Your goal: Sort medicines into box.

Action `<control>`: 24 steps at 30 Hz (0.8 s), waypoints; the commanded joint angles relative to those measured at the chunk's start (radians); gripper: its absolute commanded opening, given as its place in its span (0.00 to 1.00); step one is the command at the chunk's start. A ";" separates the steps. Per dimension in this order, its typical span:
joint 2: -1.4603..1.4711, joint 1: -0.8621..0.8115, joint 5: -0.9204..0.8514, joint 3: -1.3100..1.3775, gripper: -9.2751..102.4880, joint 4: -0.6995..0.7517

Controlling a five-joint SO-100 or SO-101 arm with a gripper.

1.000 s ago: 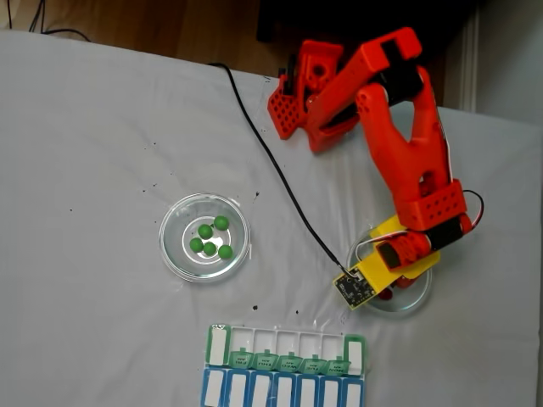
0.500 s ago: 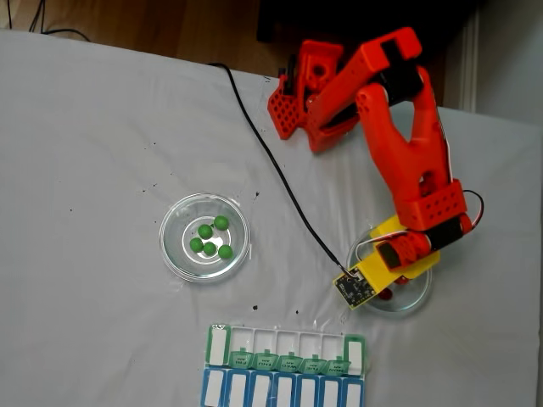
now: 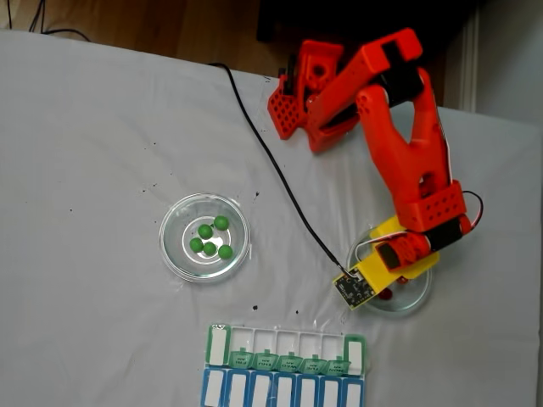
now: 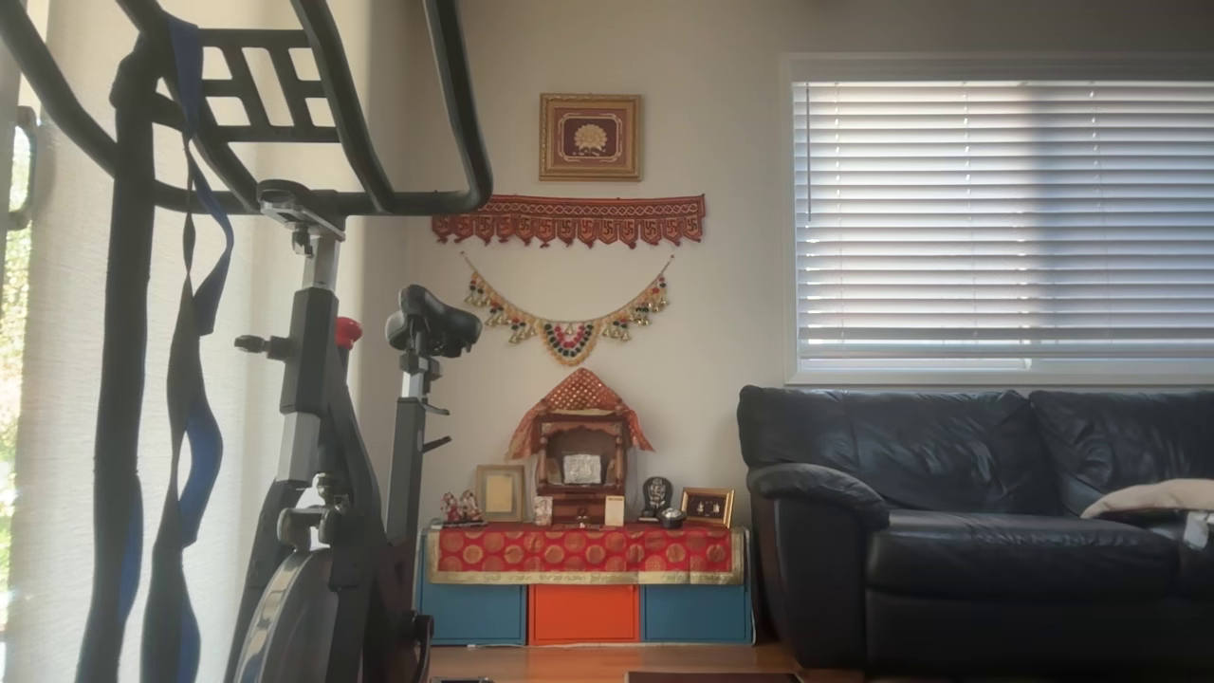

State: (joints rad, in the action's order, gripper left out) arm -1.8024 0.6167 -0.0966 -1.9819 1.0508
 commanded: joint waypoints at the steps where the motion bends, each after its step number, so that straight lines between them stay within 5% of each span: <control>1: -0.026 0.009 0.011 0.041 0.10 0.009; 24: -0.344 -0.086 -0.005 0.133 0.10 0.189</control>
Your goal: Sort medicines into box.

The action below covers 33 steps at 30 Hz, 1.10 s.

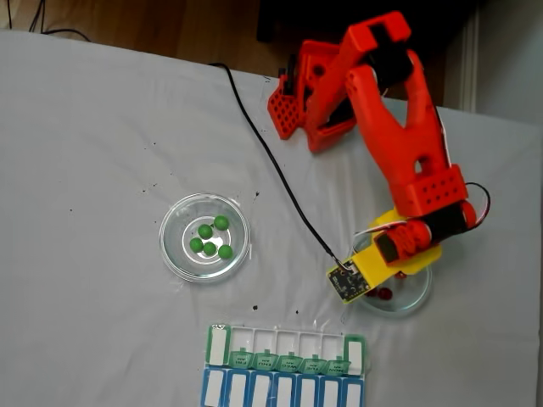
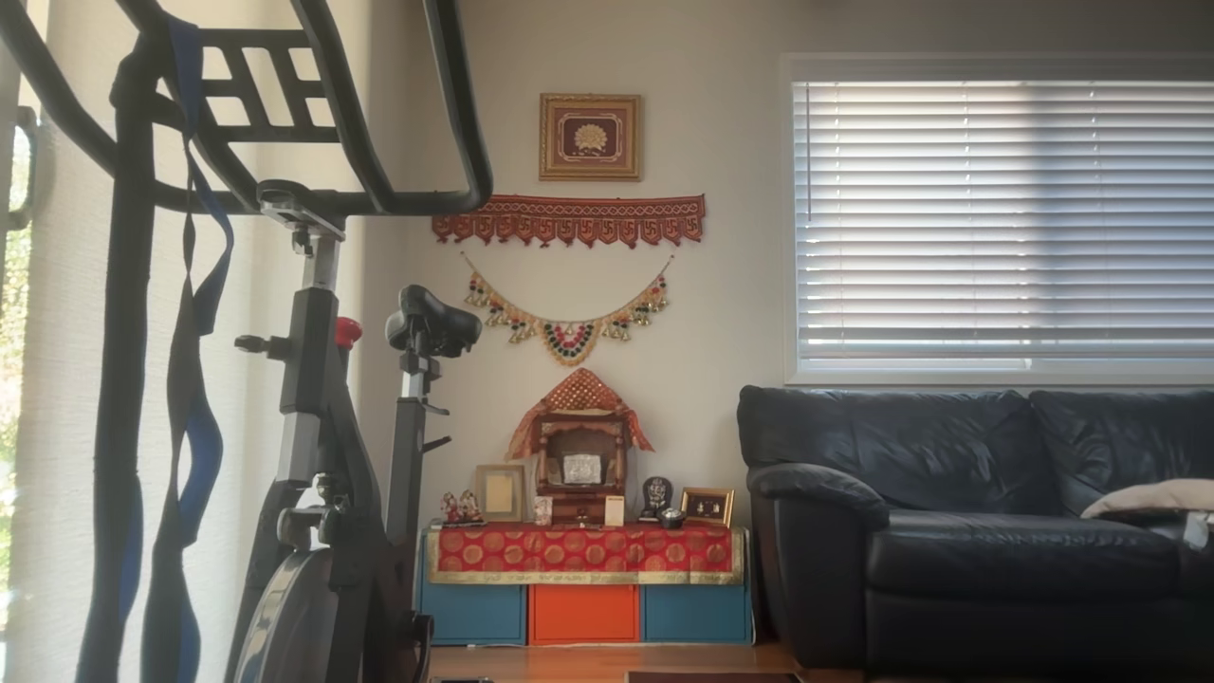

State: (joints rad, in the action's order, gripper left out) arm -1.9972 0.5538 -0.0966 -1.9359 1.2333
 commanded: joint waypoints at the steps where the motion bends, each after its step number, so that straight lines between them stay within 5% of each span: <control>1: -0.173 -0.038 -0.002 0.095 0.10 0.008; 22: 0.132 -0.273 0.063 0.431 0.10 -0.078; 33: 0.520 -0.325 0.083 0.902 0.10 0.083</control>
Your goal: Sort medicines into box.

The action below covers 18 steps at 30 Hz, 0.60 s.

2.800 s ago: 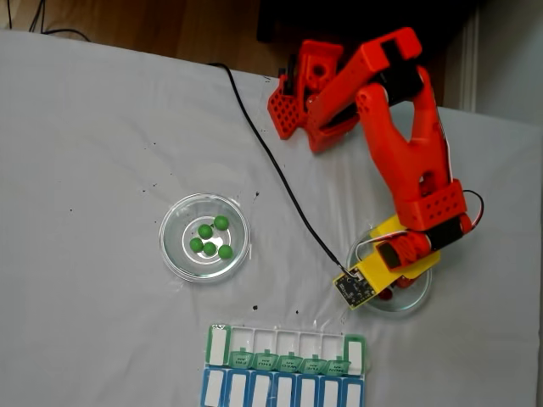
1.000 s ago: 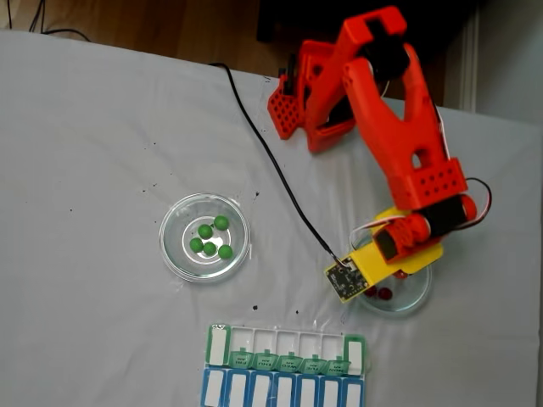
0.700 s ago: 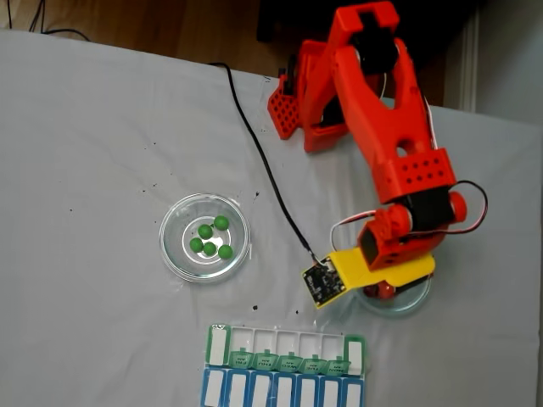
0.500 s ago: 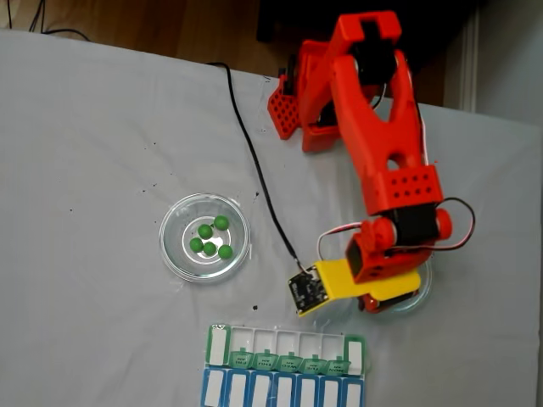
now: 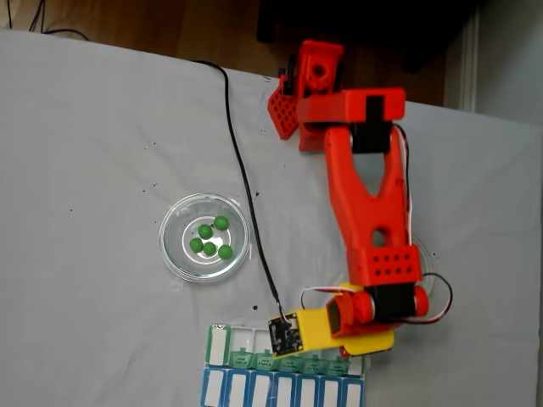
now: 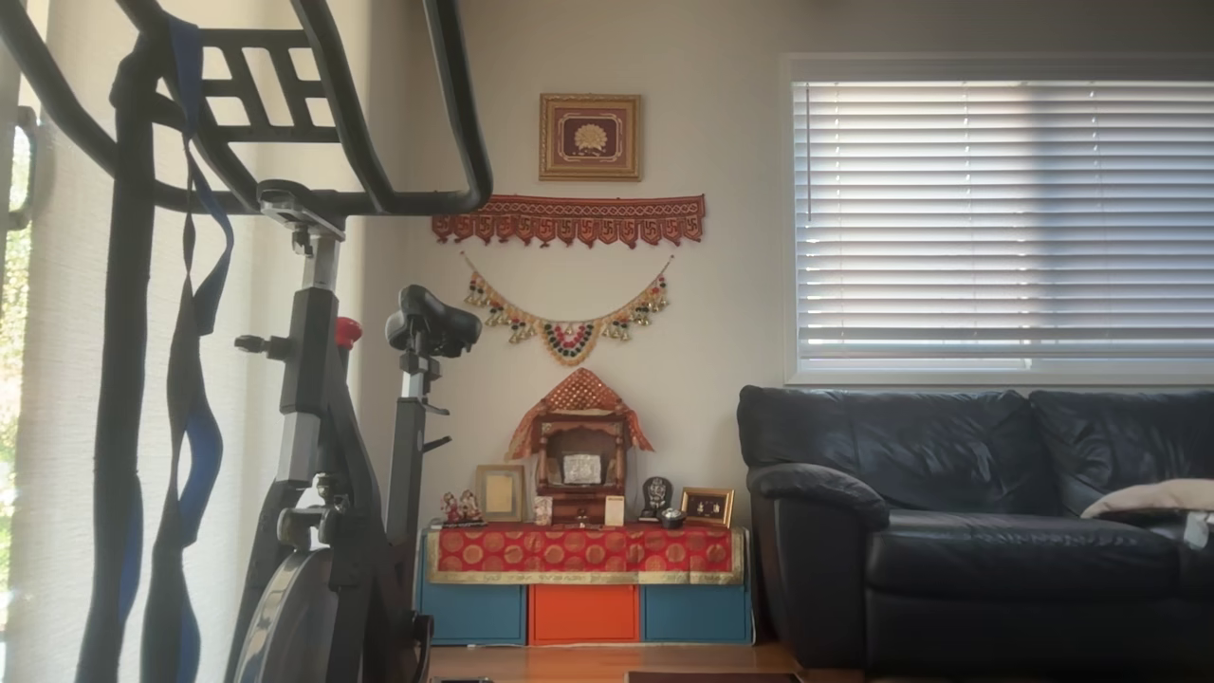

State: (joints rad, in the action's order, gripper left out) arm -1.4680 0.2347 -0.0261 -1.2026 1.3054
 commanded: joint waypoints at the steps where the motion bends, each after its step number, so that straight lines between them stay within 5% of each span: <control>1: 0.006 -0.009 0.015 0.192 0.10 0.020; 18: 0.169 -0.021 0.032 0.416 0.11 0.095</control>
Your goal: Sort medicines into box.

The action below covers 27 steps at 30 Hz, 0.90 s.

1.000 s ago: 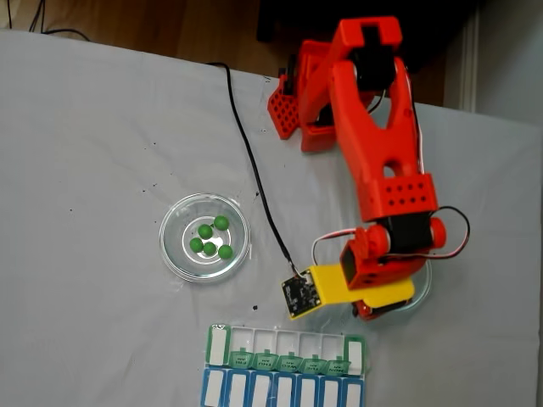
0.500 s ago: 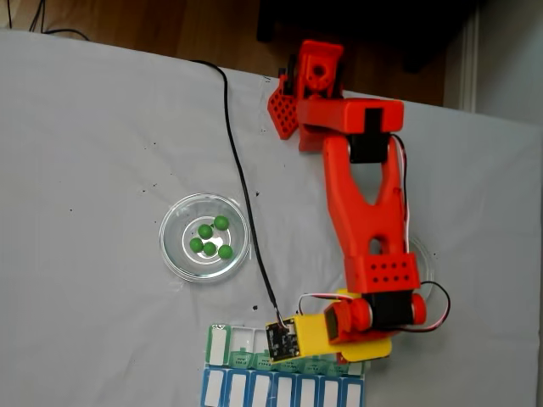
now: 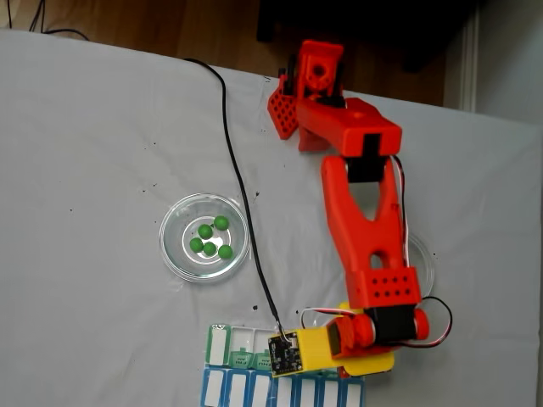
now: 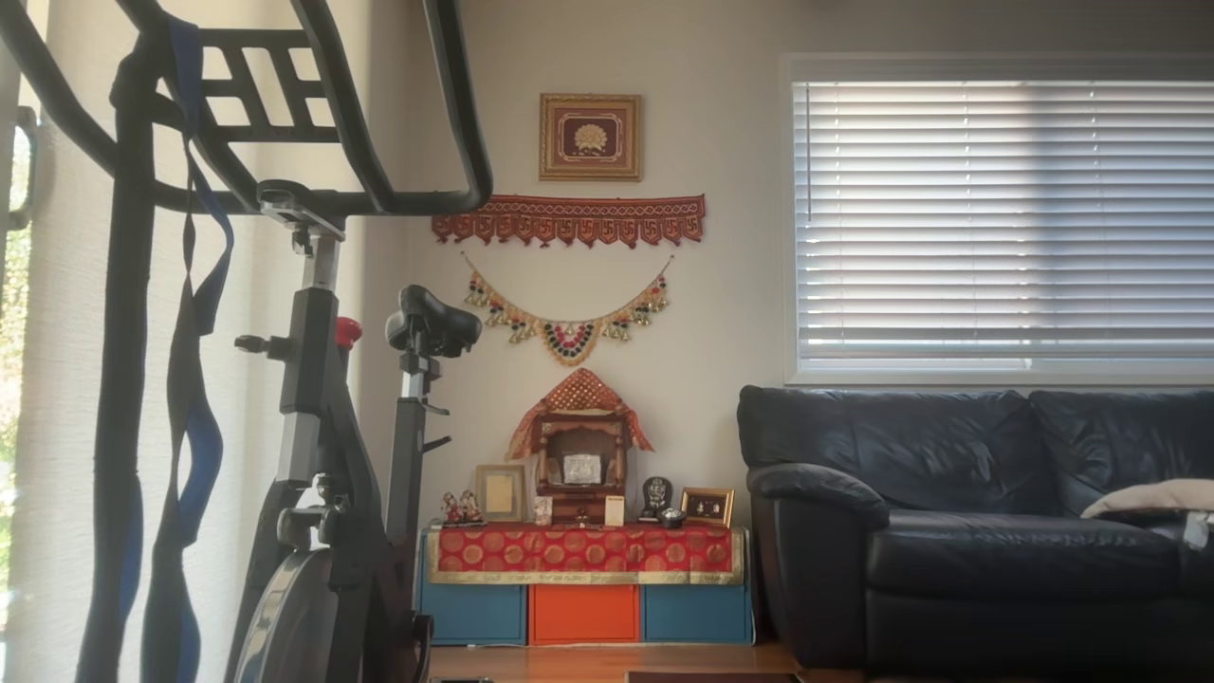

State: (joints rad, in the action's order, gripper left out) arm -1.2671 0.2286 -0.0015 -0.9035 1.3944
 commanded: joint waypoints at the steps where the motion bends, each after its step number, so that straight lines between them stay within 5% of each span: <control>1: -0.029 -0.017 0.009 0.124 0.12 0.009; 7: -0.044 -0.023 0.011 0.121 0.15 0.014; 15: -0.081 -0.021 -0.002 0.074 0.39 0.012; 27: -0.129 -0.006 -0.011 0.034 0.30 0.040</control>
State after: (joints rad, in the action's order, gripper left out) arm -1.2579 0.2194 -0.0046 -0.8759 1.4327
